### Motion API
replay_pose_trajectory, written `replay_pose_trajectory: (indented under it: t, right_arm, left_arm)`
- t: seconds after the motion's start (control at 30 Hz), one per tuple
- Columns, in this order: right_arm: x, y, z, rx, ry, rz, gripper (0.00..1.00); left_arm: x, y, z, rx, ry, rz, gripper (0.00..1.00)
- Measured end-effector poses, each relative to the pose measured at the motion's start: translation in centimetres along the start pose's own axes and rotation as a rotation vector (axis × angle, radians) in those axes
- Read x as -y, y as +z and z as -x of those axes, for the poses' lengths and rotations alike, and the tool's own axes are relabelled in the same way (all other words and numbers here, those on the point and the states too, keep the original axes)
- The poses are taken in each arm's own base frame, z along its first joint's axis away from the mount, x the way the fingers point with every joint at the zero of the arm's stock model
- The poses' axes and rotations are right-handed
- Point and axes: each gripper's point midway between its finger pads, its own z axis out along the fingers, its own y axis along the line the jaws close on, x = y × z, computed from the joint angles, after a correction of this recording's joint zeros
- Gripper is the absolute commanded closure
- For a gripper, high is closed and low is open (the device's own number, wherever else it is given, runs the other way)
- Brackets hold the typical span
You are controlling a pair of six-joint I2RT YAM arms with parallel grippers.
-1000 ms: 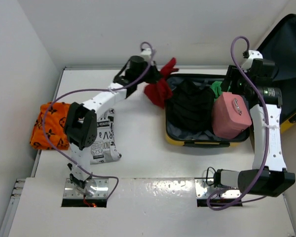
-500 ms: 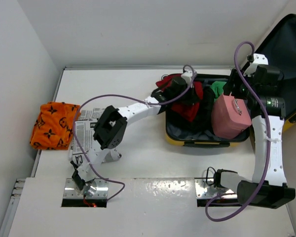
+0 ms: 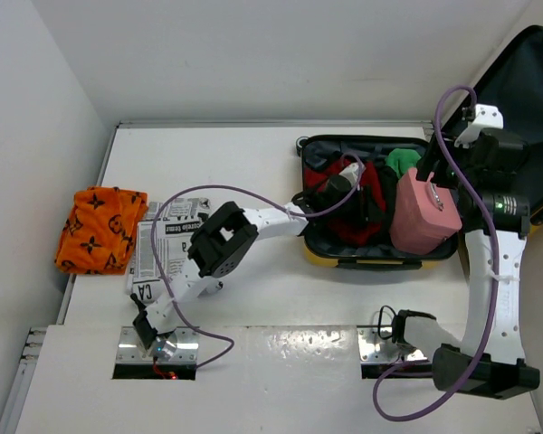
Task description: Pack the luggage
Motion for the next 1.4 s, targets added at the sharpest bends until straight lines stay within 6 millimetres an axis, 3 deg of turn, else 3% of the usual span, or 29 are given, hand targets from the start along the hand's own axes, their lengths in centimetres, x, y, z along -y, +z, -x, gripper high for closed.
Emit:
replay_pose_trajectory:
  t: [0.07, 0.13, 0.23, 0.3, 0.4, 0.5, 0.57, 0.63, 0.7, 0.77, 0.8, 0.83, 0.93, 1.03, 1.13, 1.23, 1.4]
  right_arm:
    - [0.0, -0.2, -0.2, 0.003, -0.006, 0.001, 0.31]
    - [0.0, -0.2, -0.5, 0.002, -0.007, 0.005, 0.34]
    - [-0.3, 0.4, -0.8, 0.0, -0.007, 0.023, 0.41]
    - [-0.6, 1.3, -0.8, 0.006, -0.009, 0.044, 0.47]
    - [-1.3, 3.0, -1.2, -0.002, -0.002, 0.087, 0.55]
    - [-2.7, 5.7, -2.7, -0.05, 0.009, 0.15, 0.61]
    - [-4.6, 7.8, -4.6, -0.119, 0.003, 0.221, 0.62]
    - [-7.5, 10.0, -7.2, -0.214, -0.023, 0.311, 0.63]
    - [-10.9, 11.6, -10.6, -0.326, -0.069, 0.4, 0.63]
    - [-14.7, 12.6, -16.1, -0.496, -0.131, 0.501, 0.63]
    - [-16.1, 12.5, -18.6, -0.569, -0.17, 0.536, 0.59]
    - [-16.8, 12.6, -20.4, -0.621, -0.198, 0.551, 0.56]
    - [-18.1, 12.5, -25.4, -0.768, -0.282, 0.569, 0.37]
    - [-18.6, 12.3, -27.4, -0.836, -0.326, 0.573, 0.28]
    - [-19.2, 12.5, -25.1, -0.811, -0.324, 0.576, 0.23]
    - [-20.2, 13.4, -21.0, -0.71, -0.318, 0.587, 0.21]
    - [-20.0, 11.6, -14.4, -0.542, -0.301, 0.595, 0.2]
  left_arm:
    - [0.7, 0.1, 0.5, 0.013, -0.008, -0.036, 0.09]
    - [1.2, -0.1, 1.1, 0.02, 0.005, -0.059, 0.02]
    - [1.5, -1.1, 3.0, 0.031, 0.03, -0.062, 0.0]
    - [1.8, -2.7, 6.1, 0.065, 0.055, -0.055, 0.0]
    - [2.3, -7.3, 13.3, 0.166, 0.108, -0.015, 0.0]
    - [4.0, -15.0, 22.3, 0.345, 0.176, 0.042, 0.0]
    - [5.2, -22.0, 27.9, 0.5, 0.22, 0.09, 0.0]
    - [5.6, -29.3, 31.2, 0.625, 0.247, 0.165, 0.0]
    - [4.8, -35.6, 33.5, 0.723, 0.272, 0.255, 0.0]
    - [1.9, -41.1, 34.4, 0.774, 0.275, 0.401, 0.0]
    - [-0.5, -43.6, 34.4, 0.784, 0.283, 0.492, 0.0]
    - [-2.5, -44.8, 33.6, 0.764, 0.272, 0.557, 0.0]
    - [-10.8, -49.0, 29.4, 0.638, 0.188, 0.825, 0.0]
    - [-18.1, -54.1, 24.6, 0.495, 0.093, 1.086, 0.0]
    - [-22.8, -58.9, 20.1, 0.38, 0.011, 1.285, 0.0]
    - [-25.7, -62.3, 16.2, 0.281, -0.063, 1.409, 0.0]
    - [-30.1, -64.6, 11.9, 0.118, -0.169, 1.521, 0.0]
